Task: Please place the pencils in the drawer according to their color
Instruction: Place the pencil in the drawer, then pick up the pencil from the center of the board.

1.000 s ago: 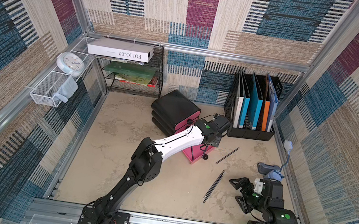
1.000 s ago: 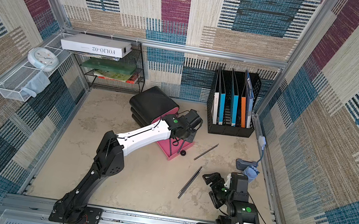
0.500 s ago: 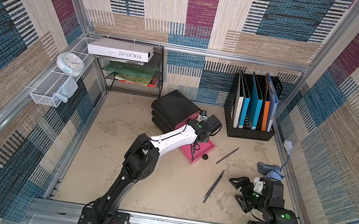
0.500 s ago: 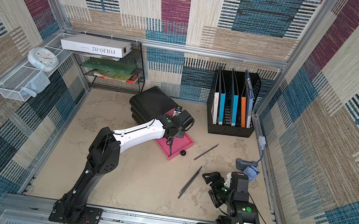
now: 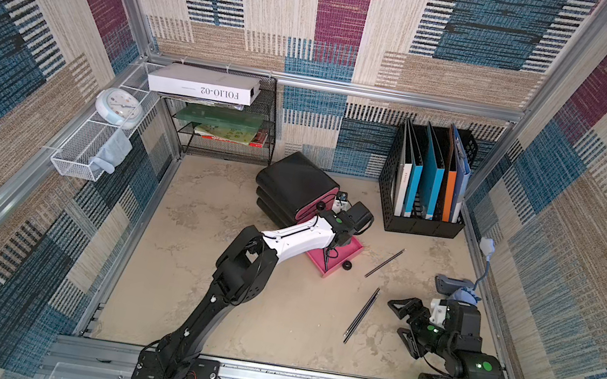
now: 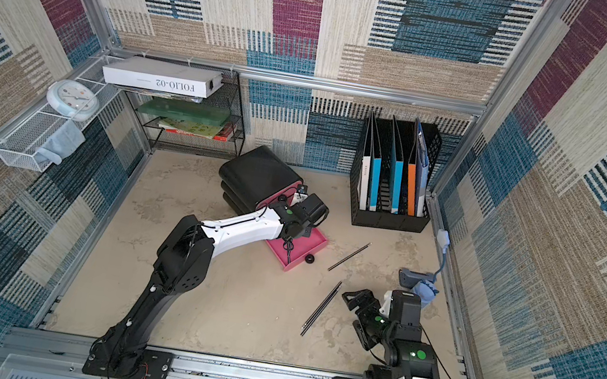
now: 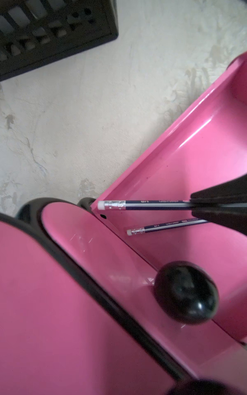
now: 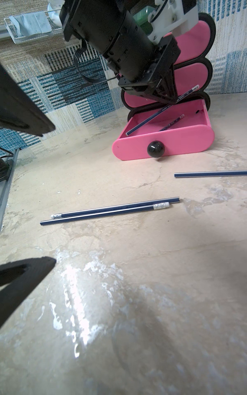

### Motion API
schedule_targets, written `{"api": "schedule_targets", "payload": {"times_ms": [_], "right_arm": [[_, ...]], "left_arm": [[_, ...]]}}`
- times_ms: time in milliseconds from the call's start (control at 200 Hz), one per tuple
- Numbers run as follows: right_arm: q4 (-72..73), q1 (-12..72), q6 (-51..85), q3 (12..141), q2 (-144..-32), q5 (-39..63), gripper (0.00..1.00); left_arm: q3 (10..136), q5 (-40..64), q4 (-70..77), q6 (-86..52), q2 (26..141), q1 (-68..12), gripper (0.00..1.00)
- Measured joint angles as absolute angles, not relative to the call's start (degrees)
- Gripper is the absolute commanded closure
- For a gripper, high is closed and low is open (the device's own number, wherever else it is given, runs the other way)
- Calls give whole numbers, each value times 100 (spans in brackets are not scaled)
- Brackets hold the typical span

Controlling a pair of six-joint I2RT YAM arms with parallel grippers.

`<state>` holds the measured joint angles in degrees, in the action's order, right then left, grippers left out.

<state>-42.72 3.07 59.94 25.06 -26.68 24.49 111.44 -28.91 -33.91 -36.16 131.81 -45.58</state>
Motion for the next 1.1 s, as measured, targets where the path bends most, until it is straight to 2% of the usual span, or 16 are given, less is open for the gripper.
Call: {"api": "schedule_targets", "payload": {"times_ms": [70, 341, 401, 766, 1097], "right_arm": [[-4272, 307, 5994, 2506, -2668, 2449, 7], [-4272, 307, 5994, 2508, -2668, 2449, 7], [-4272, 307, 5994, 2508, -2665, 2449, 7], [-4257, 307, 5996, 2528, -2663, 2447, 7], [-4147, 307, 6018, 2593, -2880, 2447, 6]], "left_arm": [[11024, -2864, -3376, -3664, 13181, -4558, 97], [10812, -2718, -3347, -3708, 13141, -4591, 53], [10809, -2694, -3345, -3706, 13131, -4600, 47], [11185, -2333, -3374, -3391, 12910, -4768, 42], [11782, -1564, -3452, -2663, 12829, -5050, 39]]}}
